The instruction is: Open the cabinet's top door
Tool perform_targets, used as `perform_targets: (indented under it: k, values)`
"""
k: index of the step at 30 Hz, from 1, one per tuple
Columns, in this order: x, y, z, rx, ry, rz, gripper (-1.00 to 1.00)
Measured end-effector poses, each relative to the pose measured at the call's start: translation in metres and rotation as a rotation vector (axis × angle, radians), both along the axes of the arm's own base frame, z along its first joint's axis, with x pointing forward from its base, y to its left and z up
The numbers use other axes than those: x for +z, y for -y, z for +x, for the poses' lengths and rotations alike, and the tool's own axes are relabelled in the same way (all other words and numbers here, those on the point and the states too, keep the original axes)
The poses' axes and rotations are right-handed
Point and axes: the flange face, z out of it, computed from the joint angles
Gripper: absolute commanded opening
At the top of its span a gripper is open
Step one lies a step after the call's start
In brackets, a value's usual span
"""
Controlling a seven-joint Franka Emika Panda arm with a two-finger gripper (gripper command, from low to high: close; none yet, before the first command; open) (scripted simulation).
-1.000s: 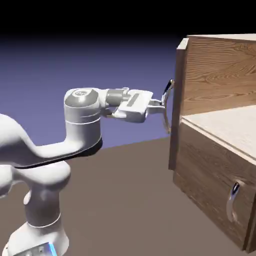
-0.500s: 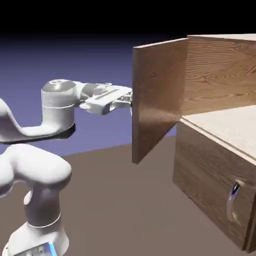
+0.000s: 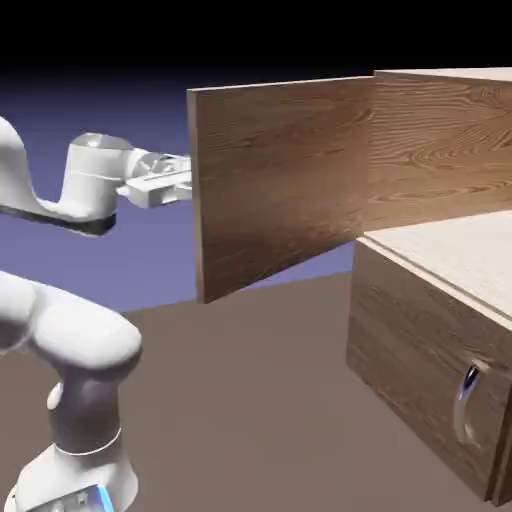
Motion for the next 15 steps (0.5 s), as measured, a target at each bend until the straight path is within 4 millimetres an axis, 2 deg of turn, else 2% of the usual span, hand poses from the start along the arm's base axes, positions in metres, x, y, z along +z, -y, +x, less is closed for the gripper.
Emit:
perform_targets:
  k: [9, 15]
  values:
    - [0.000, -0.080, 0.008, -0.191, 0.000, 0.000, -1.00]
    - [0.000, -0.122, 0.018, -0.295, 0.001, 0.000, -1.00]
